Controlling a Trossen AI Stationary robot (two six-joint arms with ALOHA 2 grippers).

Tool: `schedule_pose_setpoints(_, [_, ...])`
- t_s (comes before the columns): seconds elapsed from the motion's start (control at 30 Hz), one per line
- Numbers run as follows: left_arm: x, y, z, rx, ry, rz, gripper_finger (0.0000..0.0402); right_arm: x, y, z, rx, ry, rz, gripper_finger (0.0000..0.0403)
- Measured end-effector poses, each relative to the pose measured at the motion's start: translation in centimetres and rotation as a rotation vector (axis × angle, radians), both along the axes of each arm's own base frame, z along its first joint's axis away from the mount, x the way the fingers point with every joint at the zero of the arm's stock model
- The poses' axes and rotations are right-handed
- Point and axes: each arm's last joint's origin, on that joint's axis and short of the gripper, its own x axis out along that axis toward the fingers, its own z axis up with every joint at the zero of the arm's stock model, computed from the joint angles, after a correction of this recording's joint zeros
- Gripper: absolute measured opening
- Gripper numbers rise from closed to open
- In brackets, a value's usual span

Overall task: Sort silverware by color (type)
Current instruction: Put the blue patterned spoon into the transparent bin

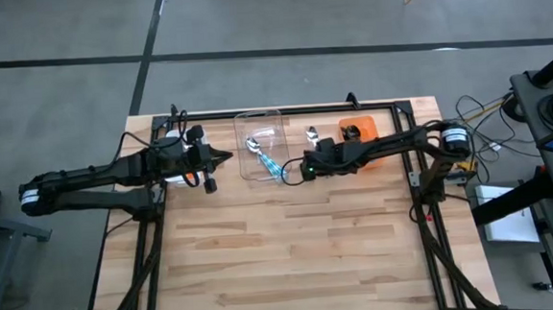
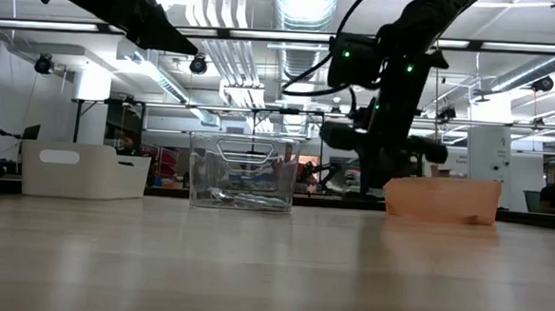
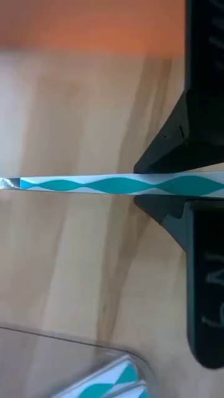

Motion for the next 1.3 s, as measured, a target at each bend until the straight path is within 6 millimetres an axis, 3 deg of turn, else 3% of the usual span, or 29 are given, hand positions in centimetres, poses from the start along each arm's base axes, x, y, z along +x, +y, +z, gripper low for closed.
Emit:
schedule_pose_setpoints(0.3, [0.0, 0.0, 0.0, 0.001, -0.003, 0.0, 0.0001, -1.2, -0.1, 4.7, -0.112, -0.063, 0.021, 0.0031])
schedule_pose_setpoints(0.73, [0.0, 0.0, 0.1, 0.003, -0.013, 0.0, 0.0001, 2.3, -1.9, 10.9, -0.164, -0.082, 0.219, 0.0031])
schedule_pose_setpoints(1.3, [-0.4, -0.1, 0.9, 0.019, -0.068, -0.001, 0.0001, 7.6, -4.2, 10.6, -0.005, -0.134, 0.488, 0.0031])
